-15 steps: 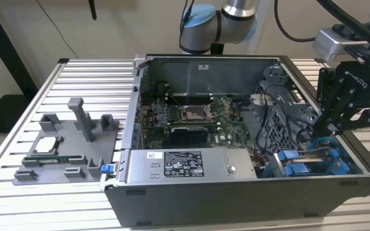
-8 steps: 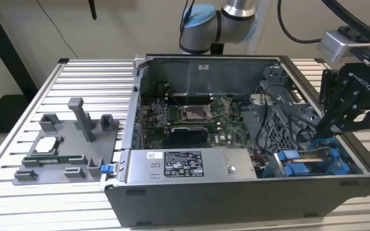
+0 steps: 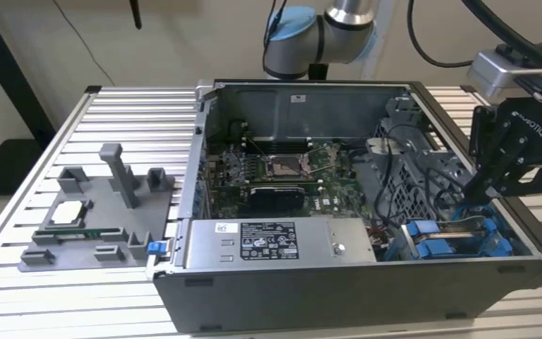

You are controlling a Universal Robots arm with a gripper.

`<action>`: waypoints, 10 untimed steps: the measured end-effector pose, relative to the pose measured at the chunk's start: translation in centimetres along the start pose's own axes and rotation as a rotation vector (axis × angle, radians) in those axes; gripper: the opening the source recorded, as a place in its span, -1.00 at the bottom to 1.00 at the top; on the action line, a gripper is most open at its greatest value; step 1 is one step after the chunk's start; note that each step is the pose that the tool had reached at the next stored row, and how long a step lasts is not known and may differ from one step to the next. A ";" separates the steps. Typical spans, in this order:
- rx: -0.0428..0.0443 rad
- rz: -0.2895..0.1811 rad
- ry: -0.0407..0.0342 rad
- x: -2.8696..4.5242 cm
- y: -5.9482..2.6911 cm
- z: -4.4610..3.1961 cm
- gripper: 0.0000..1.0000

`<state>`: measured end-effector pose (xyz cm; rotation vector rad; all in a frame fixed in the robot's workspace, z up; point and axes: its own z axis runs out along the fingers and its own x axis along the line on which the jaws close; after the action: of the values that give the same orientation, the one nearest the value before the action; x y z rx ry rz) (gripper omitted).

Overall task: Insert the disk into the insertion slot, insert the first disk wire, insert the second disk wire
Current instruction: 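Insert the first disk wire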

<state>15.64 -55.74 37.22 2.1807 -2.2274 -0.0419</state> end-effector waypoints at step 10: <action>0.0008 0.001 0.0358 0.00 -0.12 0.85 -1.00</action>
<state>15.73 -55.74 36.36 2.1628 -2.2103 -0.0019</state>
